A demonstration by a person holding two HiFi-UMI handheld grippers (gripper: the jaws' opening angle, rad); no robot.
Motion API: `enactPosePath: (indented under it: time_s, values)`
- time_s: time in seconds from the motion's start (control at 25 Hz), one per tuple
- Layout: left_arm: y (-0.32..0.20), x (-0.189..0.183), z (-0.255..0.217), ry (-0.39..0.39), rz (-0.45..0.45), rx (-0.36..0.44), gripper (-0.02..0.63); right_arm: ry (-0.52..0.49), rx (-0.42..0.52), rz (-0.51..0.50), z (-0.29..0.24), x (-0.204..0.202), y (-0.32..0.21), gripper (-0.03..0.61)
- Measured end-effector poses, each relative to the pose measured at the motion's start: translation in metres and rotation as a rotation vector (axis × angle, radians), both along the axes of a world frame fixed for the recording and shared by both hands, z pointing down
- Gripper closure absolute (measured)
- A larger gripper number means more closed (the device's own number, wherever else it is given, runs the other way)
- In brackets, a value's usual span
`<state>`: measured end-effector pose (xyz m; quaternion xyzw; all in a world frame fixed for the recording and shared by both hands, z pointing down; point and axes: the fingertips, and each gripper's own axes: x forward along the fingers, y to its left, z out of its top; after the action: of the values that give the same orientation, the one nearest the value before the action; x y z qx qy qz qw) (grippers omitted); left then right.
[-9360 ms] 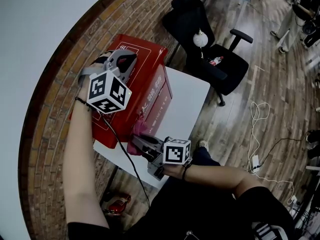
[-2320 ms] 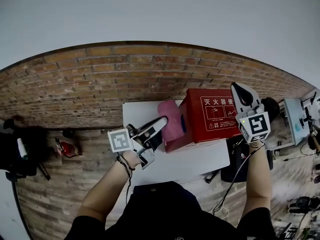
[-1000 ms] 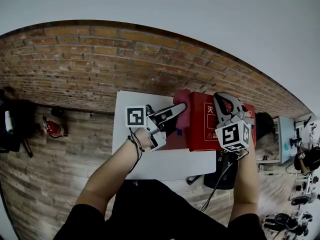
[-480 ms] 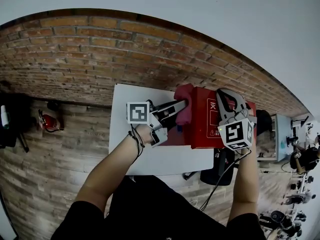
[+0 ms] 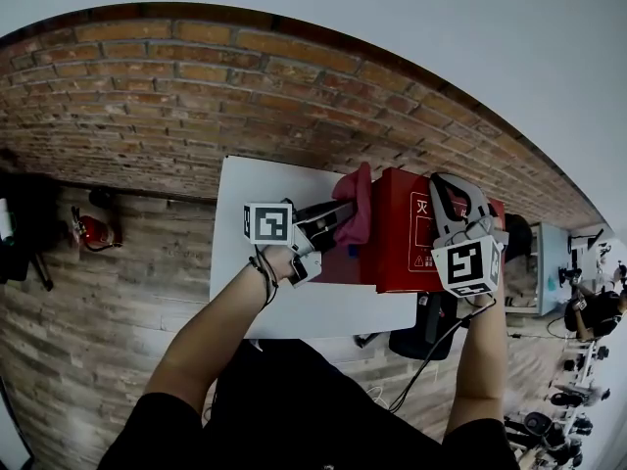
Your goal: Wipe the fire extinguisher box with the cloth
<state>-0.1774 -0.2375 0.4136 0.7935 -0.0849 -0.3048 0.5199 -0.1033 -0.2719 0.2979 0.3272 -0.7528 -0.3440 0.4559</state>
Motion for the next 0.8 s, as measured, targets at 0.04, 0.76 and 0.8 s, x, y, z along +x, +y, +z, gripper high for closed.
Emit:
enactPosePath:
  time_s: [0.04,0.76,0.8]
  values:
    - [0.0,0.0,0.004,-0.002,-0.002,-0.005,0.56,0.0,-0.001,0.0,0.0,0.0,0.0,0.56]
    - [-0.005,0.0,0.051,-0.134,-0.038,0.036,0.558,0.002,-0.006,0.004,0.0,0.001,-0.001,0.56]
    - [-0.005,0.0,0.055,-0.141,-0.042,0.038,0.558,0.0,-0.006,0.003,0.001,0.001,-0.001,0.56]
